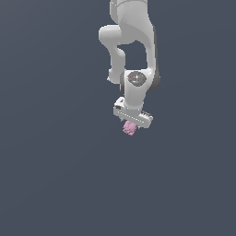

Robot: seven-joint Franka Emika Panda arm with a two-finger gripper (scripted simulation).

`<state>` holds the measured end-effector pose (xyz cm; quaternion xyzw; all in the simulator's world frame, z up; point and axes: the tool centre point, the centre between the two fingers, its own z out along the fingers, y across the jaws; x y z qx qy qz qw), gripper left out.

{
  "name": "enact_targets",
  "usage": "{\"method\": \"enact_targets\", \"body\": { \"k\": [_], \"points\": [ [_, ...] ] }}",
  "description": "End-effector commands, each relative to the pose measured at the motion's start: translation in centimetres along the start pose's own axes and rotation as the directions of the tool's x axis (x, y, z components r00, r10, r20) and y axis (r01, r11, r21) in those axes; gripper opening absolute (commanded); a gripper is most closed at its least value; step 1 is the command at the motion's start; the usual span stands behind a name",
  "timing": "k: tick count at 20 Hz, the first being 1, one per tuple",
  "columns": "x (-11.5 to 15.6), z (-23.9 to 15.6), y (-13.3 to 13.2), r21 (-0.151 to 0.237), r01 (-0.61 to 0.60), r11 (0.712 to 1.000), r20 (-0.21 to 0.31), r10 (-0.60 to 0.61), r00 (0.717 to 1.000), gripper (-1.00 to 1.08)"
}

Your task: Pick up the object and move it to a goal position.

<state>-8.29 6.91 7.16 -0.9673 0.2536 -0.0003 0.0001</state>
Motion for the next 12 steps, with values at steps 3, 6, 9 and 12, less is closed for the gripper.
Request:
{"method": "enact_targets", "body": {
  "k": [3,6,9,12],
  "points": [
    [-0.1,2.1,0.1,-0.001,-0.002,1.000,0.000,0.002,1.000,1.00],
    [0.0,2.9,0.0,0.000,-0.003,1.000,0.000,0.003,1.000,1.00],
    [0.0,3.1,0.0,0.000,-0.003,1.000,0.000,0.003,1.000,1.00],
    [0.0,3.1,0.0,0.000,-0.003,1.000,0.000,0.003,1.000,-1.00]
  ]
}}
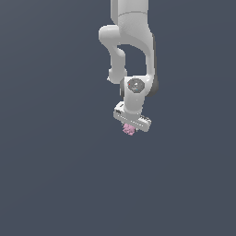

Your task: Pick up the object and move it to a goal position.

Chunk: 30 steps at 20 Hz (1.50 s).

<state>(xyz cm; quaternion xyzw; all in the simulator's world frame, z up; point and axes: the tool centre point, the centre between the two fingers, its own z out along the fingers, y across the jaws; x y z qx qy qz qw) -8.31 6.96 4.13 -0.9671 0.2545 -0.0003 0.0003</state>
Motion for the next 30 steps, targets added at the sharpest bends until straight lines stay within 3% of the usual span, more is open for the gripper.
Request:
{"method": "enact_targets", "body": {
  "k": [1,15,22,30],
  "points": [
    [0.0,0.1,0.1,-0.001,-0.001,1.000,0.000,0.001,1.000,-1.00],
    [1.3,-0.9,0.2,0.000,0.000,1.000,0.000,0.000,1.000,-1.00],
    [4.9,-3.5,1.0,0.000,0.000,1.000,0.000,0.000,1.000,-1.00],
    [10.9,-7.7,2.1,0.000,0.000,1.000,0.000,0.000,1.000,-1.00]
  ]
}}
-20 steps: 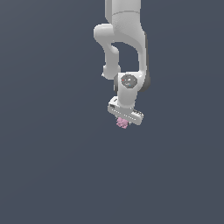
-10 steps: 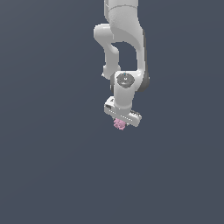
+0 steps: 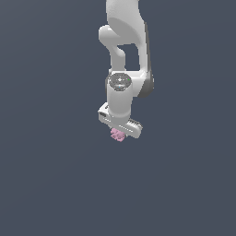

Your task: Pick up the object and move it to a goal position.

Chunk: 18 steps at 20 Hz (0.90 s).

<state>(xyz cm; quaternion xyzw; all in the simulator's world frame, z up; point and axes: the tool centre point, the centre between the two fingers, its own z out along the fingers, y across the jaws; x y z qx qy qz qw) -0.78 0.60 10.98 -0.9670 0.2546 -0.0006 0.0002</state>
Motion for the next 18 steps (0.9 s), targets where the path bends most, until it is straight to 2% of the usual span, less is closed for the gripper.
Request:
{"method": "enact_targets", "body": {
  "k": [1,9,18],
  "points": [
    [2.0,-1.4,0.4,0.000,0.000,1.000,0.000,0.000,1.000,-1.00],
    [7.5,-5.2,1.3,-0.001,0.001,1.000,0.000,-0.001,1.000,-1.00],
    [12.4,-8.5,2.0,-0.001,0.001,1.000,0.000,-0.001,1.000,-1.00]
  ]
}}
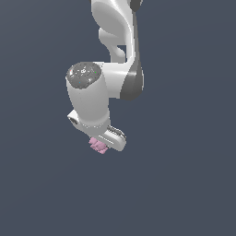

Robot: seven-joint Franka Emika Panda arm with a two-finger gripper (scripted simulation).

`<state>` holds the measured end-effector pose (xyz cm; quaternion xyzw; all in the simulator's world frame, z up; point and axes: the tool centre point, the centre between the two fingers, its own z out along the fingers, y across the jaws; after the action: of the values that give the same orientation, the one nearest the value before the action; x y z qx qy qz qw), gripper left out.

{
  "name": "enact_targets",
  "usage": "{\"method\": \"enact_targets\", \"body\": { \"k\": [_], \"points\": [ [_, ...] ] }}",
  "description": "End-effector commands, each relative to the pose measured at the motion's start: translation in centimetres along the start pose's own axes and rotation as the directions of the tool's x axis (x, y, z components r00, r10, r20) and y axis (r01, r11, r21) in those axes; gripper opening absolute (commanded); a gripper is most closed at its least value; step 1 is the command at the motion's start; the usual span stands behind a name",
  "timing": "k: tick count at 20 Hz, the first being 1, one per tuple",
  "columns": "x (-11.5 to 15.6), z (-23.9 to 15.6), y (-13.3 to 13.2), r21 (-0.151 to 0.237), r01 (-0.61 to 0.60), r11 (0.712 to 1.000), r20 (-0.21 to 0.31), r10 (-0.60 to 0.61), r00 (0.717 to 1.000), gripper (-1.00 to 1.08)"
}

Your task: Pick up the object and move it to a goal position.

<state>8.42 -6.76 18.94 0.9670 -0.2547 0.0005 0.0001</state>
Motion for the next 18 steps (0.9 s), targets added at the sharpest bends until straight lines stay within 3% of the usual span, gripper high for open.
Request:
{"method": "enact_targets", "body": {
  "k": [1,9,18],
  "points": [
    [1.2,-0.8,0.2,0.000,0.001,1.000,0.000,-0.001,1.000,-1.00],
    [4.0,-2.6,0.5,0.000,0.000,1.000,0.001,0.000,1.000,-1.00],
    [5.2,-3.3,0.6,0.000,0.000,1.000,0.001,0.000,1.000,-1.00]
  ]
}}
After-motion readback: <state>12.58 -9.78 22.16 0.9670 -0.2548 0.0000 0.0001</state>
